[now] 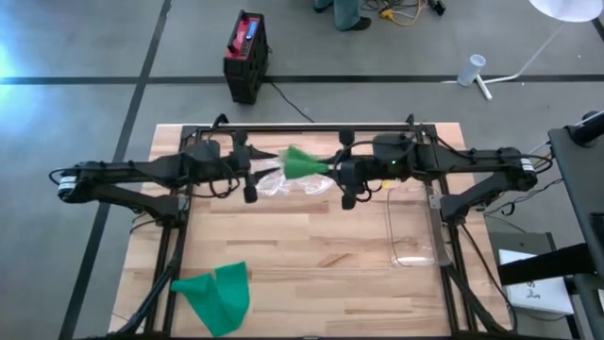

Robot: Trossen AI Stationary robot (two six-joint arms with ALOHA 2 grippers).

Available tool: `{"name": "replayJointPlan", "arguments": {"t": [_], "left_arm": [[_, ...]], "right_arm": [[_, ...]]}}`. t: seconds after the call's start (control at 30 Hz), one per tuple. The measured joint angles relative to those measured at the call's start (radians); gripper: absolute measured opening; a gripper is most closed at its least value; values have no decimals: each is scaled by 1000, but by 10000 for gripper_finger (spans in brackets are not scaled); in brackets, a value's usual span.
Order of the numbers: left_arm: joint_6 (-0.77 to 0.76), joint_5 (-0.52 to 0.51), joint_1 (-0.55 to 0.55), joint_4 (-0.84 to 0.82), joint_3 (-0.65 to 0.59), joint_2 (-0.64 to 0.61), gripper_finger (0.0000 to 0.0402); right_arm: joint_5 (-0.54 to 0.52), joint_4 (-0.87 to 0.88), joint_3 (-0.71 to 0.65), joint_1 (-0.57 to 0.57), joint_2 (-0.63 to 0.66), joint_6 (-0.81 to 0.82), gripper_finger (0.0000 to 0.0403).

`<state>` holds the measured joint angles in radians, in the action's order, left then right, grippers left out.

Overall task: Roll bandage
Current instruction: Roll the green bandage

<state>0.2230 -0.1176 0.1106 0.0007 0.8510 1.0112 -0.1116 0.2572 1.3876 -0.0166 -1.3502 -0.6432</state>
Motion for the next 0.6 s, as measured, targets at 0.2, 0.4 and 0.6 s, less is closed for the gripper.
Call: {"name": "replayJointPlan", "arguments": {"t": [0.2,0.4,0.6], "left_arm": [[-17,21,-52,175,-84,14,220],[56,9,-82,418,-97,57,262],[90,-3,-70,420,-61,84,291]], "right_arm": [[10,-1,-49,-1,0,-36,33],[-8,-12,-63,-1,8,-24,33],[-76,-9,-57,3,11,-39,38]]}}
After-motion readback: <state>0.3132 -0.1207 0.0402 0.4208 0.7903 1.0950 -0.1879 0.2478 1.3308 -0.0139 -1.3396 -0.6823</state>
